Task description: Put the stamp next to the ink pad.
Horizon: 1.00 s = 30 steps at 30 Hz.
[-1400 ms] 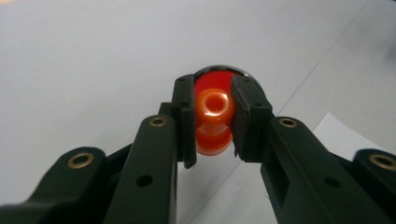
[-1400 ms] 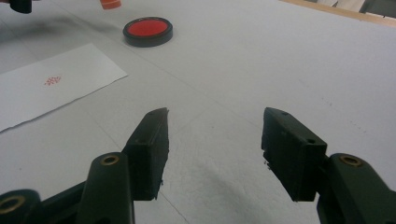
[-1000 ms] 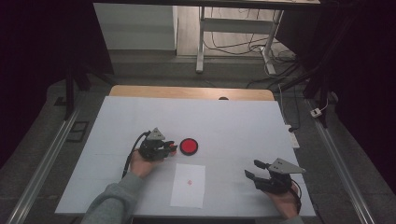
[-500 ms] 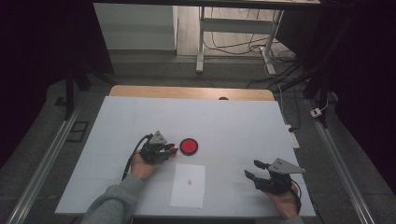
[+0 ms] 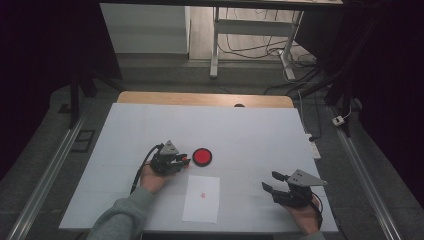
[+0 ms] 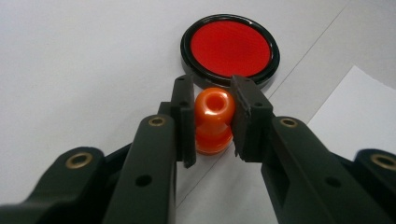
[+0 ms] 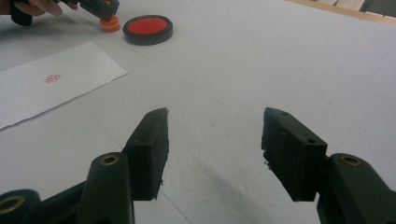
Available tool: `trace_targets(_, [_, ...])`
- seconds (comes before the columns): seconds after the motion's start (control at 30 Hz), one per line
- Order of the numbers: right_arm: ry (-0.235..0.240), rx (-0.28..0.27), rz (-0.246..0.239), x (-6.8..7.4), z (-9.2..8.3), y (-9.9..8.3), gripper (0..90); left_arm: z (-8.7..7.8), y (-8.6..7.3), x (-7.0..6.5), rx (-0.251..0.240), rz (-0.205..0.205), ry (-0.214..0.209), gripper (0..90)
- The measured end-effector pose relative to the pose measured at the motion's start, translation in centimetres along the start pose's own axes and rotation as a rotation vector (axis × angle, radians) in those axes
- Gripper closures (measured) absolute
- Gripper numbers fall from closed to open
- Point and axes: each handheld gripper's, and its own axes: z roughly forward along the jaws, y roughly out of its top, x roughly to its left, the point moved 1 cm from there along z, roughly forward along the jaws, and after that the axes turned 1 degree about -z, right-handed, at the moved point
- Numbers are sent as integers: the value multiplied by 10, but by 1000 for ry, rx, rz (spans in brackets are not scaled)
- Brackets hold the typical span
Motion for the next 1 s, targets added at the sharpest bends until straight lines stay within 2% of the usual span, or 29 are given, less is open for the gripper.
trace_targets(0.2, [1,2,1,0,0,0,410,0,0,0,-1,4,-3,704])
trace_targets(0.27, [1,1,1,0,0,0,410,-2,1,0,-22,-1,-2,604])
trace_targets(0.4, [1,-1,2,0,0,0,410,-10,5,-2,-75,-20,9,487])
trace_targets(0.57, [6,-3,4,-1,0,0,409,-18,8,-3,-104,-47,13,390])
trace_targets(0.8, [12,-5,-12,-2,3,2,407,-32,11,-3,-107,-65,-20,333])
trace_targets(1.0, [15,-4,-24,-6,4,3,407,-46,11,-7,-85,-35,-43,320])
